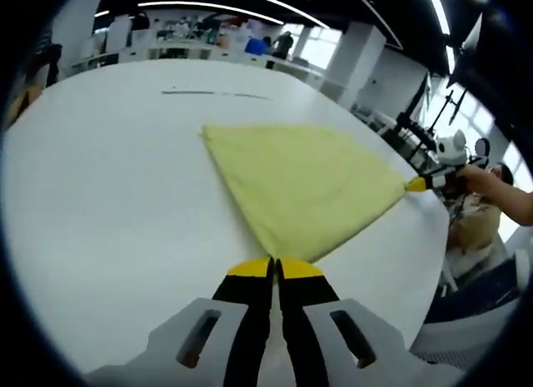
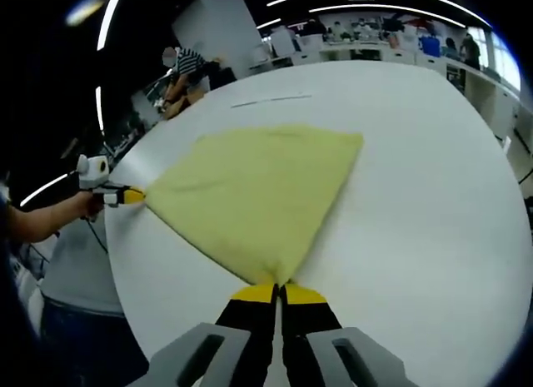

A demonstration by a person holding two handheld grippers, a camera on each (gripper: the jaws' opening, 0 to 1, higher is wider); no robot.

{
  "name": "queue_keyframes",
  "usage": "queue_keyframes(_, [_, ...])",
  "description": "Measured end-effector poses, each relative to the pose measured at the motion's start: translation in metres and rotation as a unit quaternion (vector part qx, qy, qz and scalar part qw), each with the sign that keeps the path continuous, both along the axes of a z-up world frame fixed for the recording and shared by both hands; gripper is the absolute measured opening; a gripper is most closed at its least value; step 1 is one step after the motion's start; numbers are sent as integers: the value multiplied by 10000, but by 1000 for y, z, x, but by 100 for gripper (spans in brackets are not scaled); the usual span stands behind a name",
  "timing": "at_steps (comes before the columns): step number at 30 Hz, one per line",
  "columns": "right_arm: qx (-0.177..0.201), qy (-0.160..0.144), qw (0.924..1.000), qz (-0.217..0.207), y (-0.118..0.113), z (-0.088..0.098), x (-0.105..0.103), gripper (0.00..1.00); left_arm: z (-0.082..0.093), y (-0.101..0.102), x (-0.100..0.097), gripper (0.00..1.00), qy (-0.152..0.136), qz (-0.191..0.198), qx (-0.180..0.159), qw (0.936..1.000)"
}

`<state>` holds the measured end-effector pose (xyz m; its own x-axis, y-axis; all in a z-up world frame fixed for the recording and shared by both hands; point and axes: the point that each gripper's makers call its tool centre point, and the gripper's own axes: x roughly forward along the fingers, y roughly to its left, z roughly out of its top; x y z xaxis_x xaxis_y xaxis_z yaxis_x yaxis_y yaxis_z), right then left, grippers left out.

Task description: Fold the garment on the visible template until the final outline fits inside the template.

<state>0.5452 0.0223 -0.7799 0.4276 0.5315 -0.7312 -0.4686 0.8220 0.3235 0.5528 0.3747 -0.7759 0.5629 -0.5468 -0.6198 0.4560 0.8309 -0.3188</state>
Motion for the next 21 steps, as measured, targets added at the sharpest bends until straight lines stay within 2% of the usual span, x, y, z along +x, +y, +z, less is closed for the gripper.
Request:
queue_keyframes(17, [-137, -63, 9999, -7, 0, -3, -9, 0, -3, 2, -14, 0, -55, -71, 146, 9999])
queue_keyframes(21, [-193, -129, 9997, 8, 0, -3, -8, 0, -1, 4, -13, 1, -157, 12, 175, 9997])
